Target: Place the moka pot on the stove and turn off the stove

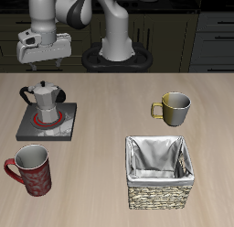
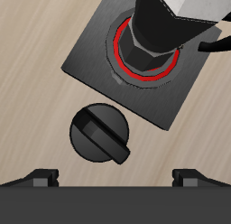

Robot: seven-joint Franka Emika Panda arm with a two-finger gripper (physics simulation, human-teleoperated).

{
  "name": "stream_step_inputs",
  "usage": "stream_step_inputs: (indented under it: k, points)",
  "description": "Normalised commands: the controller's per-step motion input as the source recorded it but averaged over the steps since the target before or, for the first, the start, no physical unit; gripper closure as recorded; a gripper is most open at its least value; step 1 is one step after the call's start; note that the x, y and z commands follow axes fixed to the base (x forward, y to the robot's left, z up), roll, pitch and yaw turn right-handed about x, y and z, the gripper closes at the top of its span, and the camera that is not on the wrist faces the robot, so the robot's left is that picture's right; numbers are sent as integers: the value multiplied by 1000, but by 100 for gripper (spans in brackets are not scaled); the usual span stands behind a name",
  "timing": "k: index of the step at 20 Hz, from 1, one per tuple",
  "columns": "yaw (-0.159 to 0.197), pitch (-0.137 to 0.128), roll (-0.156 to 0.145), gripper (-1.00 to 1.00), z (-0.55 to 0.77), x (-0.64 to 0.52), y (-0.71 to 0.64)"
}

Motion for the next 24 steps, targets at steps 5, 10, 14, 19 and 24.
stream_step_inputs:
  k: [5, 10, 14, 19, 24]
  points:
    - [0, 1, -22, -100, -97, 28, -82]
    - [28, 1, -3, -100, -159, -1, 16]
    - [35, -5, -4, -100, -31, 15, 16]
    - [21, 12, -3, -100, -121, 40, -22]
    - [18, 6, -3, -100, -148, 6, 29]
